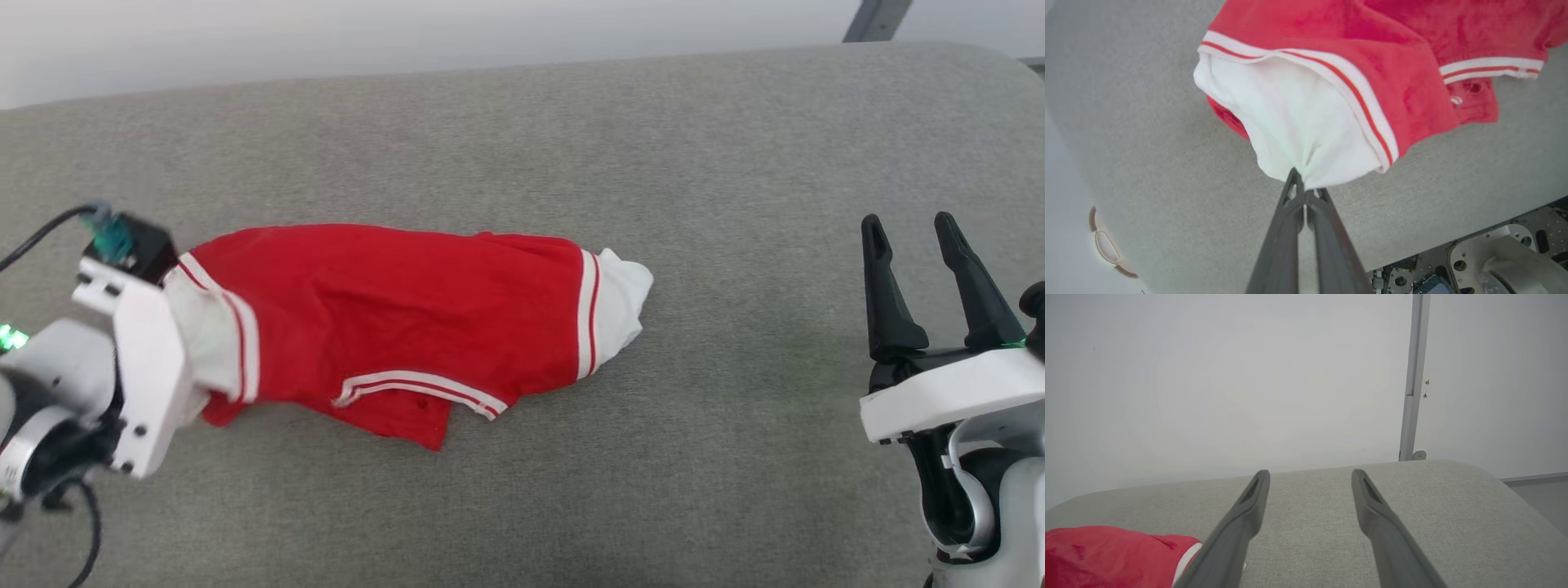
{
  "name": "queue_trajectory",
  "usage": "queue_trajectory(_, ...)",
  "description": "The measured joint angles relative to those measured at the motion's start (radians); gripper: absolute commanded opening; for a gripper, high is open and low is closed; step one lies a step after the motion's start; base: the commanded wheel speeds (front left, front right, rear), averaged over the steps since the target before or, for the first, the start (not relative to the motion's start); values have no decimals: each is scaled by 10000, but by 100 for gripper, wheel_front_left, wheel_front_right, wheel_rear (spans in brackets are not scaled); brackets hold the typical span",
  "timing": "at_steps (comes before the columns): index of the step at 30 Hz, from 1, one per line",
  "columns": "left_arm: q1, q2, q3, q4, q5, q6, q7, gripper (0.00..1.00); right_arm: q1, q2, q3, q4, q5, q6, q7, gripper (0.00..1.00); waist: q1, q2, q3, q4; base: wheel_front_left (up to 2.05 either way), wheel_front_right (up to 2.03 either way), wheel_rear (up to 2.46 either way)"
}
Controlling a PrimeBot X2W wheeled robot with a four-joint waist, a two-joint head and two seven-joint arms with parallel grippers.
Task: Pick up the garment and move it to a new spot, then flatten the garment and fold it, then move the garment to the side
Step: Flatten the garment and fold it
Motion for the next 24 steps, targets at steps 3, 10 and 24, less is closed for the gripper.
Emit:
queue_trajectory(3,680,431,138,-357,-117,412,171,0,51,4,25,-69,-23,0,81,100,0,0,-5,140,0,0,0)
queue_trajectory(10,2170,953,63,-370,-353,832,107,0,79,-29,119,4,6,0,194,100,0,0,-4,291,0,0,0)
queue_trajectory(24,2536,-138,52,2263,-692,466,-1379,100,296,-115,447,274,173,0,493,100,0,0,-154,196,0,0,0)
